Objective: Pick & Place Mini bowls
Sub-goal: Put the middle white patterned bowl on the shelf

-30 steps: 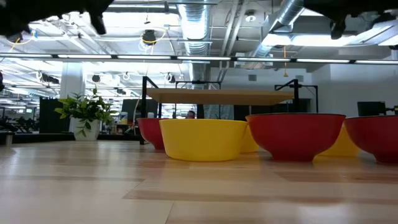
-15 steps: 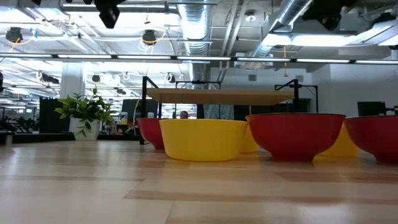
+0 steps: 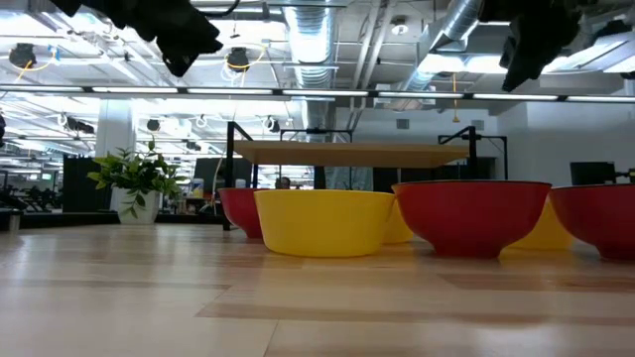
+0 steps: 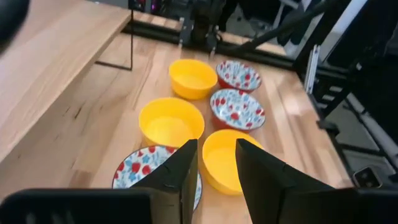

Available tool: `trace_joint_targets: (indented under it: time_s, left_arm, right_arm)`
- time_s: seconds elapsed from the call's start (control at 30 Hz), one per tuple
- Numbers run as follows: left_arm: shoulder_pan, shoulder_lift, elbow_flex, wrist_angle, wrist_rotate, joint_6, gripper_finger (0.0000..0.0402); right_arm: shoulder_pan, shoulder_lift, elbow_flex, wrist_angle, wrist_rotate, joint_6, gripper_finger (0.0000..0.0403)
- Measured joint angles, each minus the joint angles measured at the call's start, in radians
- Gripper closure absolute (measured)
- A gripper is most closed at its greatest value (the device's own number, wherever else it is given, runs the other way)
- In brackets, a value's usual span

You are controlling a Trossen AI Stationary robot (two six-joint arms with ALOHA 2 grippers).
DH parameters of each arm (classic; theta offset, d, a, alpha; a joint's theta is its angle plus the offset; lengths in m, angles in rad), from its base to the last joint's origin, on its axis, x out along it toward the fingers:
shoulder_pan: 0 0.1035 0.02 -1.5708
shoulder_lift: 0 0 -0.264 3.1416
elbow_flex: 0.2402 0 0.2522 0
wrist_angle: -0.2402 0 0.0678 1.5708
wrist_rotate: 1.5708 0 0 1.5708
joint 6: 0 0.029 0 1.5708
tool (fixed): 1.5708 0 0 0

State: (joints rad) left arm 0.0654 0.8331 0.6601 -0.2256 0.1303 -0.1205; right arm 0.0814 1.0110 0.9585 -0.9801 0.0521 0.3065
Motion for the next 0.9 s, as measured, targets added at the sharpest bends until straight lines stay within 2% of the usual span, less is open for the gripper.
trace_joint_targets:
  time_s: [0.13, 0.4, 0.73, 0.9]
  left_arm:
    - [0.000, 0.016, -0.001, 0.002, -0.001, 0.015, 0.0293]
    - [0.000, 0.016, -0.001, 0.006, -0.002, 0.017, 0.0293]
    - [0.000, 0.017, -0.001, 0.008, -0.002, 0.090, 0.0293]
    - [0.000, 0.019, -0.001, 0.010, -0.002, 0.090, 0.0293]
  right_arm:
    - [0.023, 0.063, 0.000, 0.023, -0.001, 0.000, 0.0403]
    - [0.046, 0.217, 0.000, 0.209, -0.004, -0.046, 0.0403]
    - [0.078, 0.375, 0.000, 0.325, -0.011, -0.053, 0.0402]
    - [0.105, 0.418, 0.000, 0.391, -0.011, -0.051, 0.0368]
